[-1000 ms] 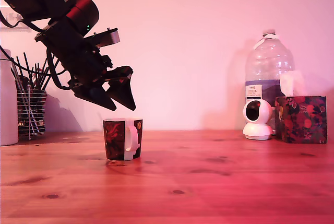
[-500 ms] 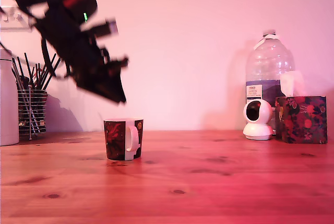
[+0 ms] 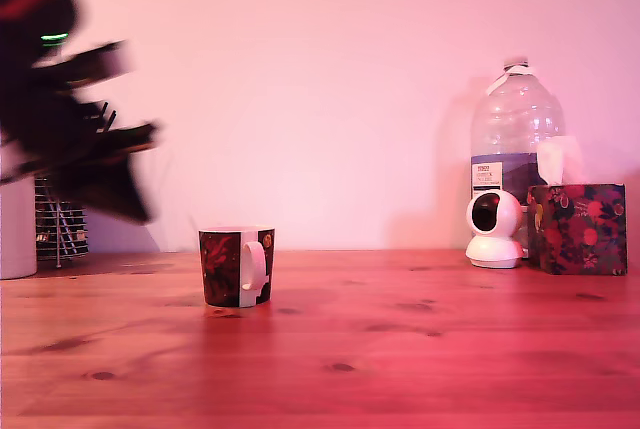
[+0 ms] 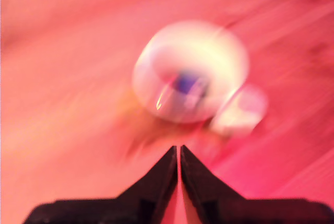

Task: Pick up the coffee capsules from the table one by one and drop them inside the nearest coffee cup

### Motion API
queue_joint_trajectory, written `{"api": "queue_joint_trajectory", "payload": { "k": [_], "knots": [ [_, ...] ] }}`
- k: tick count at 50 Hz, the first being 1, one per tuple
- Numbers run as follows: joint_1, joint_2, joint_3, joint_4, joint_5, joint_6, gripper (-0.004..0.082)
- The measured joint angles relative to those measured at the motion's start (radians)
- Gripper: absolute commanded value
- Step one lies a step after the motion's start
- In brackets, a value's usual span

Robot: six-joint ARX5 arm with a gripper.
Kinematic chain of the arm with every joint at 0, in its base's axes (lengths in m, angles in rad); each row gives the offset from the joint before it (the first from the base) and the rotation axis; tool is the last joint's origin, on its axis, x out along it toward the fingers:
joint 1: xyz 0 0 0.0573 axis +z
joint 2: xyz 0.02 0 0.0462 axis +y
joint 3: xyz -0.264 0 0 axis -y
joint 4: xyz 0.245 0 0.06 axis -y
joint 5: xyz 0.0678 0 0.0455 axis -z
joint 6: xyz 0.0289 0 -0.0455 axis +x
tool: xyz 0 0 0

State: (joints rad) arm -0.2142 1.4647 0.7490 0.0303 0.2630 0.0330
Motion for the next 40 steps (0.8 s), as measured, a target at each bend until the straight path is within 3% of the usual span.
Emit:
{"api": "queue_joint_trajectory", "payload": {
  "k": [13,18,27,40],
  "knots": [
    [0.089,-0.29,-0.233,0.103,-0.02,-0.06,-0.0021],
    [0.11,-0.388,-0.325,0.108,-0.026,-0.102,-0.0021],
    [0.13,-0.608,-0.457,0.101,-0.04,-0.11,-0.0021],
    [0.137,-0.883,-0.501,-0.013,-0.068,-0.11,-0.0021]
  ]
}}
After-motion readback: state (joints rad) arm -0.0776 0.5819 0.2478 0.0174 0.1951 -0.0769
